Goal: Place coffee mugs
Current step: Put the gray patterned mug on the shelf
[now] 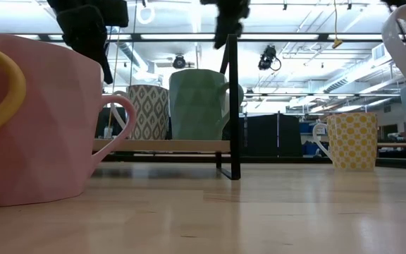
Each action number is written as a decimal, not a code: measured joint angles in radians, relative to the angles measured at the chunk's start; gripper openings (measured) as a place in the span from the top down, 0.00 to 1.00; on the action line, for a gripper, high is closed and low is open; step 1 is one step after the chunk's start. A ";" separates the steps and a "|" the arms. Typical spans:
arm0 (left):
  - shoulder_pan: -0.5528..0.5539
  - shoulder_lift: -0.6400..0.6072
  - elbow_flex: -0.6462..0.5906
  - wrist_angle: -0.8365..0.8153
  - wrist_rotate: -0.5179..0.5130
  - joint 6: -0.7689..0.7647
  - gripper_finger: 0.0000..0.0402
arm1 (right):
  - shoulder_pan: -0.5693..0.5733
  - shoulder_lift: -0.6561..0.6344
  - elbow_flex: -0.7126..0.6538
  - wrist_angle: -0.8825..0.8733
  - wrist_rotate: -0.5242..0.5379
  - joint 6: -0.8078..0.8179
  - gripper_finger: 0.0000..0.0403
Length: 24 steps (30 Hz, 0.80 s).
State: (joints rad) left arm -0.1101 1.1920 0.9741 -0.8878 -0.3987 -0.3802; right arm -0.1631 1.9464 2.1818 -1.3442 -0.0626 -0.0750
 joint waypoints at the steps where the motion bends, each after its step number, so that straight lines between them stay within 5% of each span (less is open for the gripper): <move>1: 0.000 0.000 0.000 0.000 0.001 -0.001 0.65 | 0.004 -0.035 -0.037 0.006 0.016 0.006 0.66; 13: 0.000 0.000 0.000 0.066 -0.014 -0.002 0.65 | 0.013 -0.545 -0.681 0.341 0.067 0.151 0.66; 24: 0.002 0.081 -0.002 0.083 -0.069 -0.009 0.65 | 0.013 -0.825 -0.959 0.468 0.062 0.235 0.66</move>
State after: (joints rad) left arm -0.1078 1.2735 0.9726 -0.8043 -0.4674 -0.3887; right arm -0.1497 1.1209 1.2226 -0.8760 -0.0006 0.1597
